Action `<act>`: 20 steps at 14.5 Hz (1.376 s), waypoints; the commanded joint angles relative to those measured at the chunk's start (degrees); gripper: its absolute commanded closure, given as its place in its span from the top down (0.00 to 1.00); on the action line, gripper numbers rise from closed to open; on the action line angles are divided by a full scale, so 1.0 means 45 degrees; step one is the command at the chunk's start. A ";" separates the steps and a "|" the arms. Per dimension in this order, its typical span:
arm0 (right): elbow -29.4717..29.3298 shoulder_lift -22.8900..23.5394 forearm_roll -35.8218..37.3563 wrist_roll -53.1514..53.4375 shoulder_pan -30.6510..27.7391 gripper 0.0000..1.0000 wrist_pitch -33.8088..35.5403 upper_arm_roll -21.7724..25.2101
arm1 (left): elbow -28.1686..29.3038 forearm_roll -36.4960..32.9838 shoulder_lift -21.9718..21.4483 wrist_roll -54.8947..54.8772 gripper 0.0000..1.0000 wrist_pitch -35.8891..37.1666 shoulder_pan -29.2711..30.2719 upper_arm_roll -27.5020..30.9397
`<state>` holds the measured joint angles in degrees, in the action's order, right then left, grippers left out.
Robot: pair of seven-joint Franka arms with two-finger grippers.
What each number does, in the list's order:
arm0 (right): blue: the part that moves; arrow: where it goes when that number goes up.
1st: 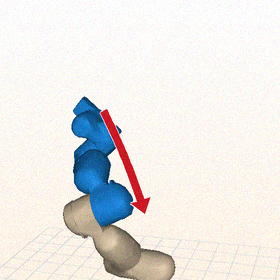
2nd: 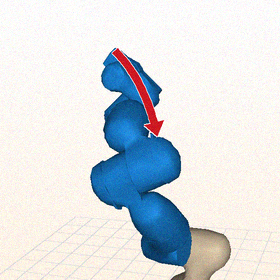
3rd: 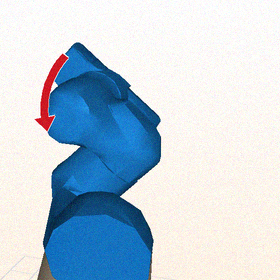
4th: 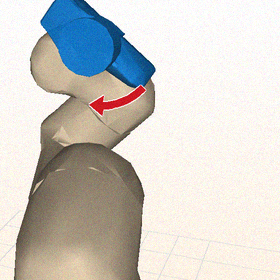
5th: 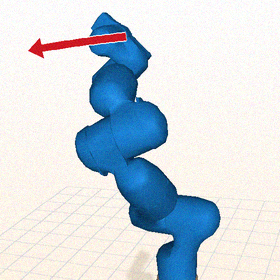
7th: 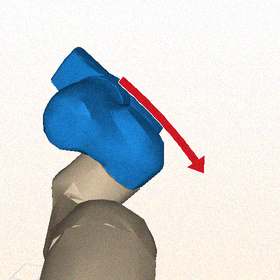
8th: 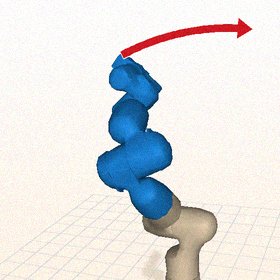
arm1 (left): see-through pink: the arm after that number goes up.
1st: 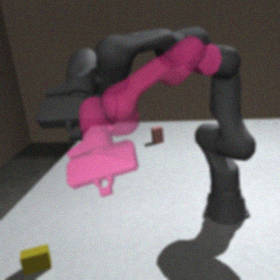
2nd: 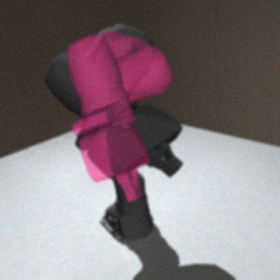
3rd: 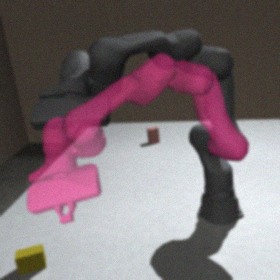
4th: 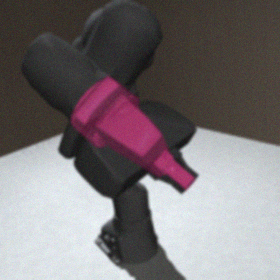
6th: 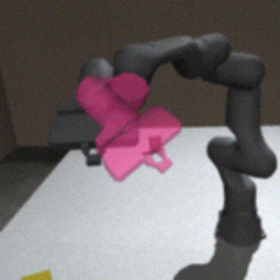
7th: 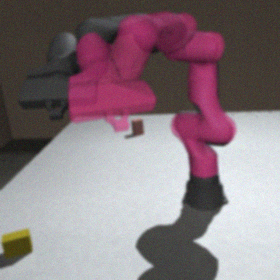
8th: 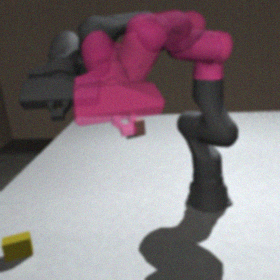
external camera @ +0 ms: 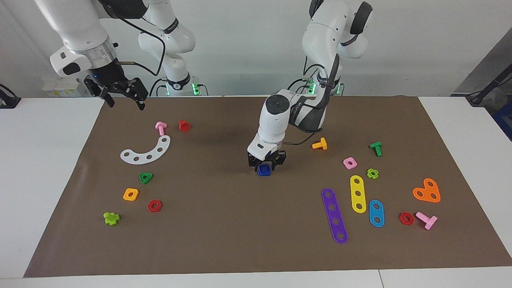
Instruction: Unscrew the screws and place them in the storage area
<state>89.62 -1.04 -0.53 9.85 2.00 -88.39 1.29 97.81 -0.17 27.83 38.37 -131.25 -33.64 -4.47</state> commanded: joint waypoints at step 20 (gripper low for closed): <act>0.0318 -0.0258 0.0119 -0.0529 -0.0190 1.00 -0.0124 -0.0034 | 0.0842 -0.0293 -0.0267 -0.0167 0.20 -0.0560 -0.0220 0.0193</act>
<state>89.67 -1.04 -0.53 9.78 1.89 -88.41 1.36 99.66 -0.28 27.78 37.61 -132.95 -33.82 -4.46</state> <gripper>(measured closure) 0.000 0.533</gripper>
